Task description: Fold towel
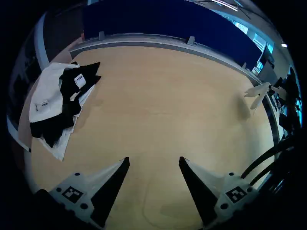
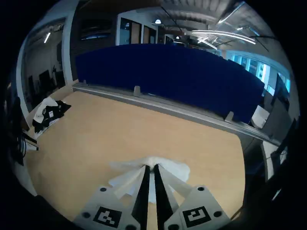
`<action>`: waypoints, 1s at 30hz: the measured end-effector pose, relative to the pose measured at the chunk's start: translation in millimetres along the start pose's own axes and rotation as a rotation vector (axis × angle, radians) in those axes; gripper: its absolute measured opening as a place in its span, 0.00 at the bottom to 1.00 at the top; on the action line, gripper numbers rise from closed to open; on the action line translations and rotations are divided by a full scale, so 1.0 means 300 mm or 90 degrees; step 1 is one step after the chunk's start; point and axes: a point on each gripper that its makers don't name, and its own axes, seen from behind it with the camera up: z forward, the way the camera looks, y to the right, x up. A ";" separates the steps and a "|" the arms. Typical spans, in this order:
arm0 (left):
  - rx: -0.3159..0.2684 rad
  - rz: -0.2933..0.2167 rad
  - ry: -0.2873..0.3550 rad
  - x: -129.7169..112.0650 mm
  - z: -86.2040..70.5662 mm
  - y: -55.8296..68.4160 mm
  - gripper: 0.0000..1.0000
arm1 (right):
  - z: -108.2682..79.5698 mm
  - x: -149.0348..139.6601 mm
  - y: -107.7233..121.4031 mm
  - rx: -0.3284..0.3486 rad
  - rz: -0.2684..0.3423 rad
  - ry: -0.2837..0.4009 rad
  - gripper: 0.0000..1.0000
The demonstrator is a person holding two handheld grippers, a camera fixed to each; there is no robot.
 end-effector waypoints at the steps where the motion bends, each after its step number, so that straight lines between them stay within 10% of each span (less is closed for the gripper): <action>1: 0.001 -0.001 0.000 0.000 -0.002 -0.002 0.96 | 0.009 0.005 -0.001 0.001 0.000 0.002 0.08; 30: 0.029 -0.017 0.000 -0.025 -0.032 -0.067 0.96 | 0.202 0.100 -0.026 0.019 0.002 0.037 0.08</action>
